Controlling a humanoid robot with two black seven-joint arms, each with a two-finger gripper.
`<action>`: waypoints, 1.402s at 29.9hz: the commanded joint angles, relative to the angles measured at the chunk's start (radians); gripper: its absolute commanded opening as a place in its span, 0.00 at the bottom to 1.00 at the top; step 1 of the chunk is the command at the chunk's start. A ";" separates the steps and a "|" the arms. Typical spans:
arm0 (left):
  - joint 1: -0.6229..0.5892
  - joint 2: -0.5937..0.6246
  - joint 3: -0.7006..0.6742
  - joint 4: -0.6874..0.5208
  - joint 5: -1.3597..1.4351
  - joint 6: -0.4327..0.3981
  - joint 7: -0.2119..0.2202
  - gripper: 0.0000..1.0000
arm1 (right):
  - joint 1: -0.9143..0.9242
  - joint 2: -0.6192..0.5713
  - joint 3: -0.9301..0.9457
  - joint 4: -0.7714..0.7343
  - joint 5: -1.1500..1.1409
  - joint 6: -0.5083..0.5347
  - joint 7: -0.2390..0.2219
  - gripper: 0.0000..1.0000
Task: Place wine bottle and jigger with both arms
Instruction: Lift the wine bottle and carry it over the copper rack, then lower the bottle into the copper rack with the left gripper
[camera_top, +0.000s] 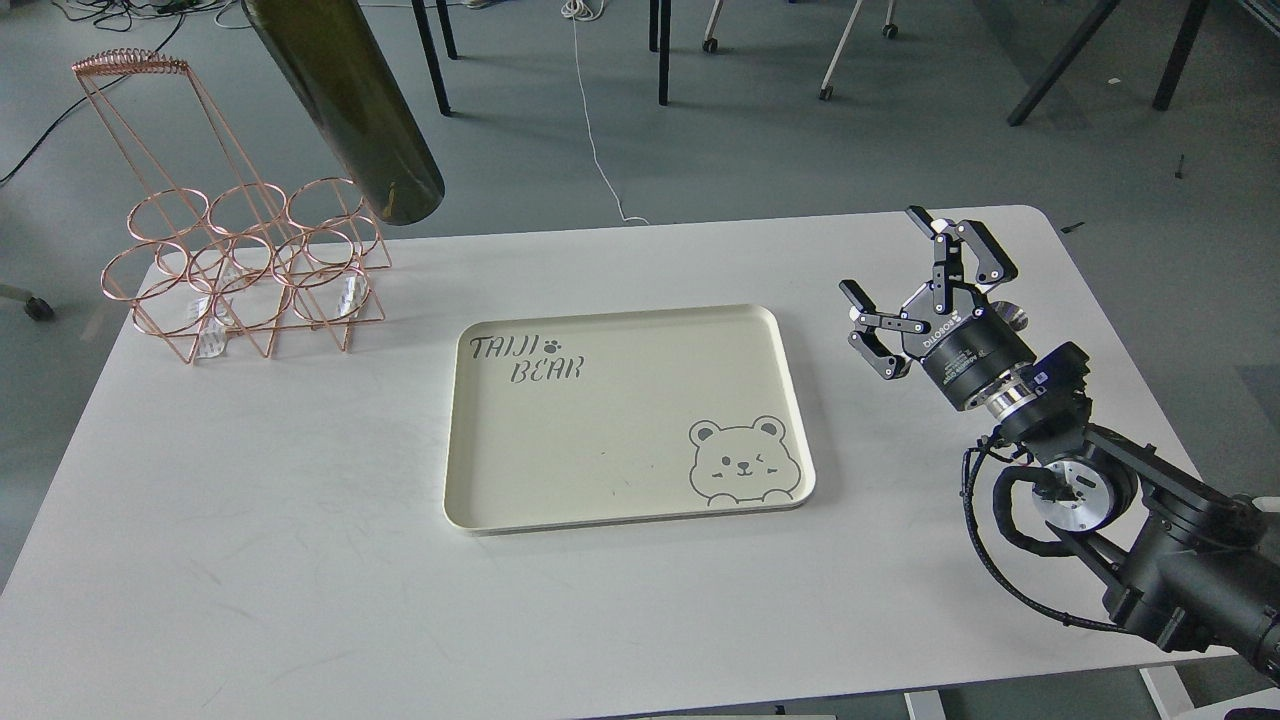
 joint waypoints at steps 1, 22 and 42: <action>-0.005 0.018 0.067 0.045 0.008 0.012 0.000 0.15 | -0.002 -0.001 0.000 0.000 0.000 0.000 0.000 0.99; -0.038 -0.014 0.198 0.167 0.044 0.107 0.000 0.15 | -0.012 -0.005 0.002 0.002 0.000 0.000 0.000 0.99; -0.040 -0.032 0.237 0.209 0.060 0.139 0.000 0.16 | -0.014 -0.007 0.002 0.002 0.000 0.000 0.000 0.99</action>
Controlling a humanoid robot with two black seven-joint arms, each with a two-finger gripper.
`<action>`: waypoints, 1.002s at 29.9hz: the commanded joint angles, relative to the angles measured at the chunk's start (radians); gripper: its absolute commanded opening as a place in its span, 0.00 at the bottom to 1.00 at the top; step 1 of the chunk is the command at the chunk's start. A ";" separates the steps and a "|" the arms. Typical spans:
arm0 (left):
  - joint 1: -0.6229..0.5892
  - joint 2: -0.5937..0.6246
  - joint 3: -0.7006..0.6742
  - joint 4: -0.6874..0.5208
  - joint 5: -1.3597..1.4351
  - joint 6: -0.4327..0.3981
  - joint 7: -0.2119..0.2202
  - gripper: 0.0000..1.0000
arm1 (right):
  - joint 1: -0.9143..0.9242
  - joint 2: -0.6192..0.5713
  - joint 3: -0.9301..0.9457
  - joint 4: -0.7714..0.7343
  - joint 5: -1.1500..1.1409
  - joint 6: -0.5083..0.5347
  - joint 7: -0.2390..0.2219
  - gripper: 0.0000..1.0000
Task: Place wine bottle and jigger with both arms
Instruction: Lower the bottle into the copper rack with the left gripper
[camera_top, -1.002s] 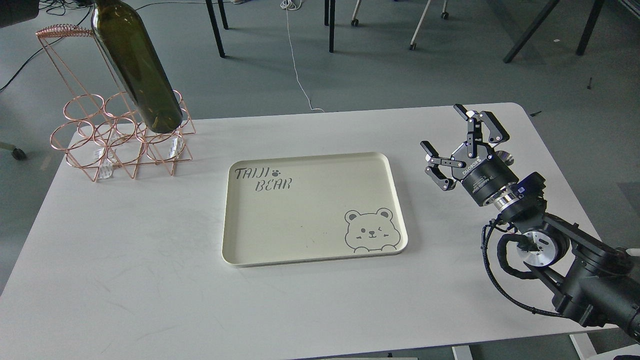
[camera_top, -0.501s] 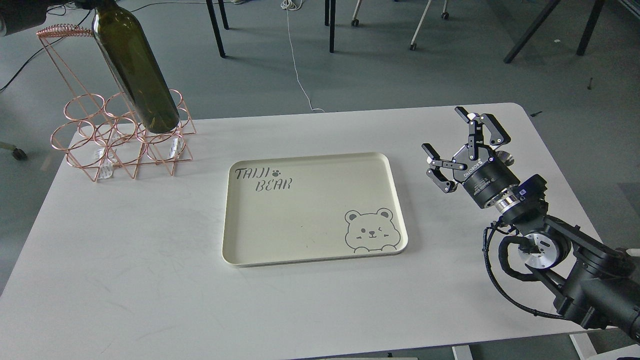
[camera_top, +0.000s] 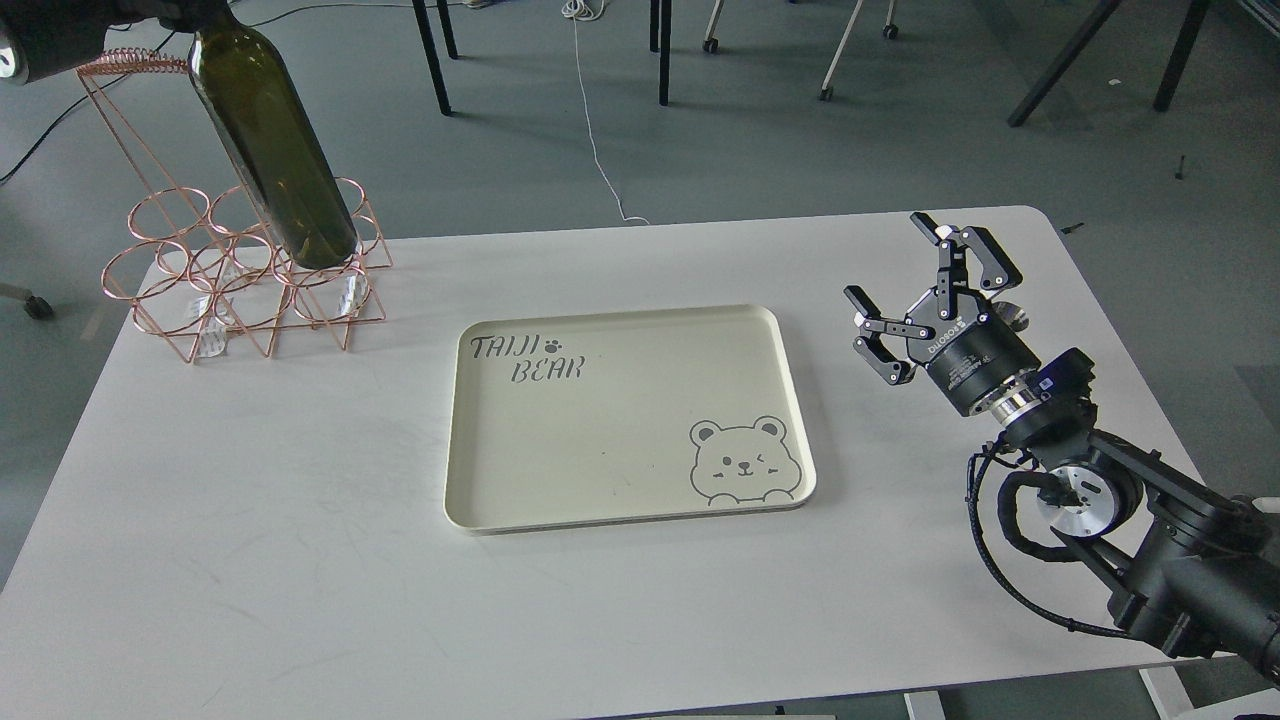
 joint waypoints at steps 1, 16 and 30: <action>0.000 0.002 0.007 0.000 -0.001 0.003 0.000 0.16 | -0.002 0.000 0.000 0.000 0.000 0.000 0.000 0.99; 0.000 -0.010 0.013 0.002 -0.001 0.005 0.000 0.16 | -0.008 0.000 0.001 0.000 0.000 0.000 0.000 0.99; 0.009 -0.012 0.025 0.002 -0.001 0.006 0.000 0.16 | -0.011 0.000 0.001 0.000 0.000 0.000 0.000 0.99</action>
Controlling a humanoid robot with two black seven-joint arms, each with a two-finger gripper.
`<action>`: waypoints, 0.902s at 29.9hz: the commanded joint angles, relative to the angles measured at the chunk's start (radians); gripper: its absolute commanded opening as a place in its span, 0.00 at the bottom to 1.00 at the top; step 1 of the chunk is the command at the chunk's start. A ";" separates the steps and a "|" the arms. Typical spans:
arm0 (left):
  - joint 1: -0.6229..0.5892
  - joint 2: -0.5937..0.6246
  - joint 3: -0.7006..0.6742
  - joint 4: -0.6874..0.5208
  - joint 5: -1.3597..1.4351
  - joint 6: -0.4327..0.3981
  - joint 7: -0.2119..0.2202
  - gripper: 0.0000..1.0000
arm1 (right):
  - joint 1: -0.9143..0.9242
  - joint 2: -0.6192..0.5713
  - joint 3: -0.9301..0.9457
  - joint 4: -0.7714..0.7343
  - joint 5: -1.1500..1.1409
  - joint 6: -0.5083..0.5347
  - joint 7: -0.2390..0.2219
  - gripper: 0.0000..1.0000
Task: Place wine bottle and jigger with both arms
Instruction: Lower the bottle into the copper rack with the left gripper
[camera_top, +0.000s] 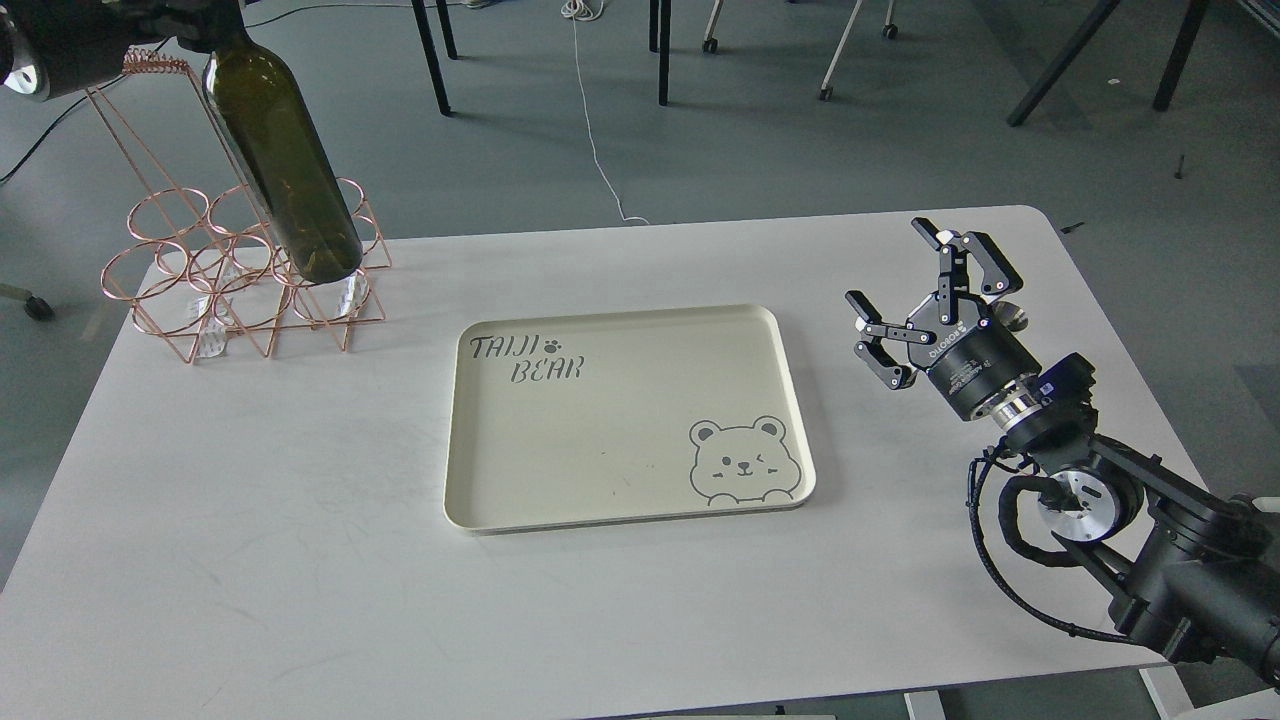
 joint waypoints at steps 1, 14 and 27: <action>0.001 0.000 0.011 0.000 0.000 0.001 0.000 0.16 | -0.001 0.000 0.000 0.000 0.000 0.000 0.000 0.99; 0.008 -0.008 0.034 0.001 0.002 0.024 0.000 0.16 | -0.005 0.002 0.000 0.000 0.000 0.000 0.000 0.99; -0.002 0.006 0.034 0.017 0.041 0.026 0.000 0.16 | -0.005 0.002 0.000 0.000 0.000 0.000 0.000 0.99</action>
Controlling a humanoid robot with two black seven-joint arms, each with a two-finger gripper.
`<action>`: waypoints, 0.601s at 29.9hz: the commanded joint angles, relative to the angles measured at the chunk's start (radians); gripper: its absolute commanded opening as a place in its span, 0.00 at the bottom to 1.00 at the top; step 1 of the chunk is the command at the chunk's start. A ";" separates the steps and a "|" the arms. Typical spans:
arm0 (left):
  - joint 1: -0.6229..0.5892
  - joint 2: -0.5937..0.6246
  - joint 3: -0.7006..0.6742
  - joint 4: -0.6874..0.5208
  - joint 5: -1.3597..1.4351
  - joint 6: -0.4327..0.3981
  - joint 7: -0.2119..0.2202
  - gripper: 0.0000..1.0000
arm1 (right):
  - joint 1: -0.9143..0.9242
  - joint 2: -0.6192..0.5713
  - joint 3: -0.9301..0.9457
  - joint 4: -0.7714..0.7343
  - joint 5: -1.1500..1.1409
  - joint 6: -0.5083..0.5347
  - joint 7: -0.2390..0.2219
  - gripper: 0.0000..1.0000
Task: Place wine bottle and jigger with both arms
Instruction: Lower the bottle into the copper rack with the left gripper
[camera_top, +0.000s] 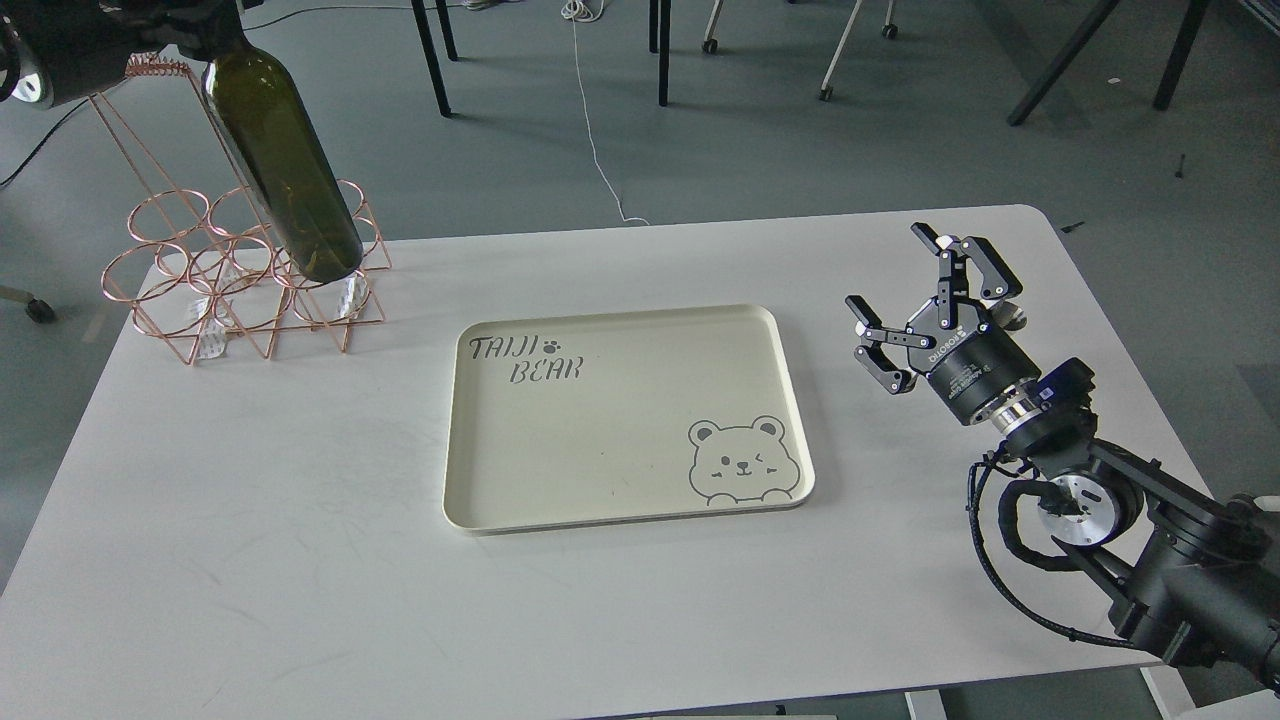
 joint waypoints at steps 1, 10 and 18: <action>-0.004 0.003 -0.001 0.000 0.031 0.000 0.000 0.16 | 0.001 -0.001 0.000 0.000 0.000 0.000 0.000 0.99; 0.001 0.006 0.000 0.000 0.045 -0.001 0.000 0.16 | 0.000 -0.001 0.000 0.005 0.000 0.000 0.000 0.99; 0.007 -0.003 0.000 0.000 0.045 -0.001 0.000 0.16 | 0.000 0.001 0.000 0.005 -0.002 0.000 0.000 0.99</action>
